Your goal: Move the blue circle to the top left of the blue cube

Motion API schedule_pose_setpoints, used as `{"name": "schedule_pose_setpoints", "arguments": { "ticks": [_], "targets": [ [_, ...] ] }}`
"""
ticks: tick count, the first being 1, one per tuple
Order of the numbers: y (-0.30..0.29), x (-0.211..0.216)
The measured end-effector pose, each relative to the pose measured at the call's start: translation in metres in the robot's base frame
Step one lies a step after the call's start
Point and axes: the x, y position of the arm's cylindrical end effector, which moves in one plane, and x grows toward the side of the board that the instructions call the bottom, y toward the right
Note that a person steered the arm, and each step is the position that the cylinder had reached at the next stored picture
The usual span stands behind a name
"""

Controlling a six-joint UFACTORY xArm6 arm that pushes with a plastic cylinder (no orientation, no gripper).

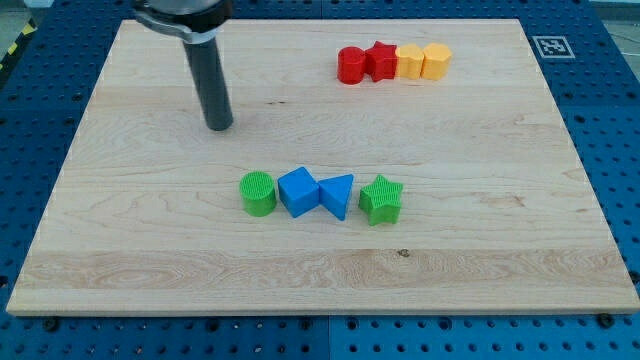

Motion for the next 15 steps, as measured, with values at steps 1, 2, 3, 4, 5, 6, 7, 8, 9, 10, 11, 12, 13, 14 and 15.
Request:
{"name": "schedule_pose_setpoints", "arguments": {
  "ticks": [1, 2, 3, 4, 5, 6, 7, 8, 9, 10, 11, 12, 13, 14, 15],
  "targets": [
    [-0.027, 0.000],
    [-0.033, 0.005],
    [-0.033, 0.028],
    [-0.033, 0.054],
    [-0.033, 0.072],
    [-0.033, 0.074],
    [-0.033, 0.086],
    [-0.033, 0.087],
    [-0.032, 0.100],
    [-0.030, 0.107],
    [-0.021, 0.115],
    [0.008, 0.136],
    [0.042, 0.148],
    [0.076, 0.149],
    [0.091, 0.149]
  ]
}}
